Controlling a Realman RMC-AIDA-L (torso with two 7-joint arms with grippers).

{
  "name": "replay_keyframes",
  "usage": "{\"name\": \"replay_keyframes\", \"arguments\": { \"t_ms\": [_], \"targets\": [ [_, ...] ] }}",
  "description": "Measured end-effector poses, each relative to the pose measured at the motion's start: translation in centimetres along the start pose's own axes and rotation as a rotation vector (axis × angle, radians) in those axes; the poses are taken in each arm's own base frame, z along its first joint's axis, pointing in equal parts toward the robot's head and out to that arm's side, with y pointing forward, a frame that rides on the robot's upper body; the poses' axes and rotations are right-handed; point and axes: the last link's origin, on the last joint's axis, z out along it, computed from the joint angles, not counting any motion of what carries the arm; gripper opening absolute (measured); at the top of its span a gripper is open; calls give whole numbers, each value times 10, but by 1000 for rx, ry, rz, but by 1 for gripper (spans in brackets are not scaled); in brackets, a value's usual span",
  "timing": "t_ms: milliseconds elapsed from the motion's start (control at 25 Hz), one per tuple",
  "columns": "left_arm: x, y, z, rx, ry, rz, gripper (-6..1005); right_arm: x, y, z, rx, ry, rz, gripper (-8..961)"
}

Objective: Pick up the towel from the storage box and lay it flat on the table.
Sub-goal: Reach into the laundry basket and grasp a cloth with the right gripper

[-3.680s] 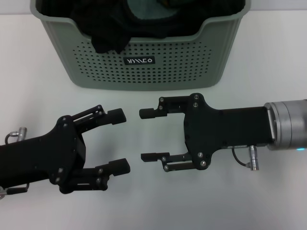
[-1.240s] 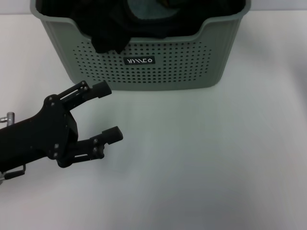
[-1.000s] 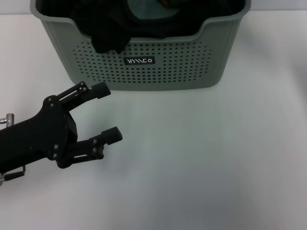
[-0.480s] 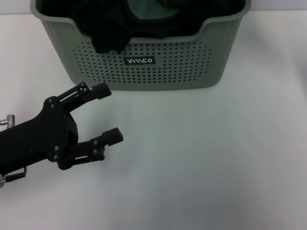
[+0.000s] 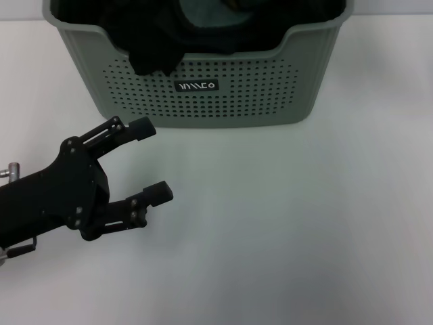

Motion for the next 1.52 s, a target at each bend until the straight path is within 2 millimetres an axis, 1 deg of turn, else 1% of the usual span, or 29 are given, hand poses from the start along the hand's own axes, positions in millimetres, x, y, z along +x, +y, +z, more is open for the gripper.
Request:
{"name": "replay_keyframes", "arguments": {
  "t_ms": [120,280,360,480,640,960,1160,1520],
  "targets": [
    [0,0,0,0,1,1,881,5,-8,0,45,26,32,109],
    [0,0,1,-2,1,1,881,12,-13,5,77,61,53,149],
    [0,0,1,-3,-1,0,881,12,-15,9,69,75,68,243],
    [-1,0,1,-6,-2,0,881,9,-11,15,3,91,82,383],
    [-1,0,1,-4,-2,0,882,9,-11,21,-30,135,108,462],
    [-1,2,-1,0,-4,18,882,25,-14,29,10,216,143,621],
    [-2,2,-1,1,-4,20,882,33,-11,34,34,247,126,760],
    [-2,2,-1,2,-3,21,882,34,-2,43,17,256,99,377]
  ]
}}
